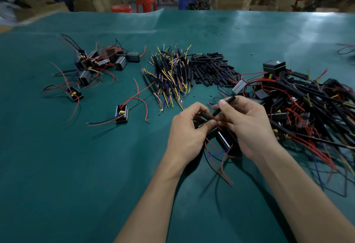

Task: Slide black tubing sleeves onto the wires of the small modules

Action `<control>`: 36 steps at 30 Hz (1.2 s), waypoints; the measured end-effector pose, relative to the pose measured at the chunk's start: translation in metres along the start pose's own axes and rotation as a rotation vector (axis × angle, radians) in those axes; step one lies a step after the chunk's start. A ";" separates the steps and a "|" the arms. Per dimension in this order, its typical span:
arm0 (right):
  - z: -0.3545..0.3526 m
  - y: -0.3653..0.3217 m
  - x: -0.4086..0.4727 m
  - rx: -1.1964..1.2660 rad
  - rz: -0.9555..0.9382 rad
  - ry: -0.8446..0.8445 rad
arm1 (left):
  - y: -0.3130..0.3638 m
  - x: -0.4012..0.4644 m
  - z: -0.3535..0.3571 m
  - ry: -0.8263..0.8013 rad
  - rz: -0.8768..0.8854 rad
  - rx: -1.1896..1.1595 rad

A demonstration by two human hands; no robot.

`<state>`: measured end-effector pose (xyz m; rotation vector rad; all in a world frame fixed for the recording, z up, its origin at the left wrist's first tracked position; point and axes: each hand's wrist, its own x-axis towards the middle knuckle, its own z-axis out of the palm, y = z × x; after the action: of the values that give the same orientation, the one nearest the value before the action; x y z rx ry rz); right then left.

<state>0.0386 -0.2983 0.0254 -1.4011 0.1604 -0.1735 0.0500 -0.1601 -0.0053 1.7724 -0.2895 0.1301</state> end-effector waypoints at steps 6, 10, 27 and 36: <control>-0.007 0.003 0.006 -0.220 -0.135 -0.022 | 0.002 -0.001 0.000 0.023 0.016 0.049; -0.008 0.004 0.010 -0.320 -0.180 -0.039 | 0.002 -0.001 0.001 0.022 0.020 0.057; -0.022 -0.007 0.000 -0.857 -0.190 -0.198 | 0.004 0.001 0.000 0.101 -0.048 0.063; -0.023 -0.012 -0.003 -0.909 -0.213 -0.171 | 0.008 -0.002 -0.008 0.041 -0.073 -0.013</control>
<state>0.0303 -0.3220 0.0336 -2.3323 -0.0710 -0.1605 0.0464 -0.1542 0.0038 1.7627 -0.1958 0.1119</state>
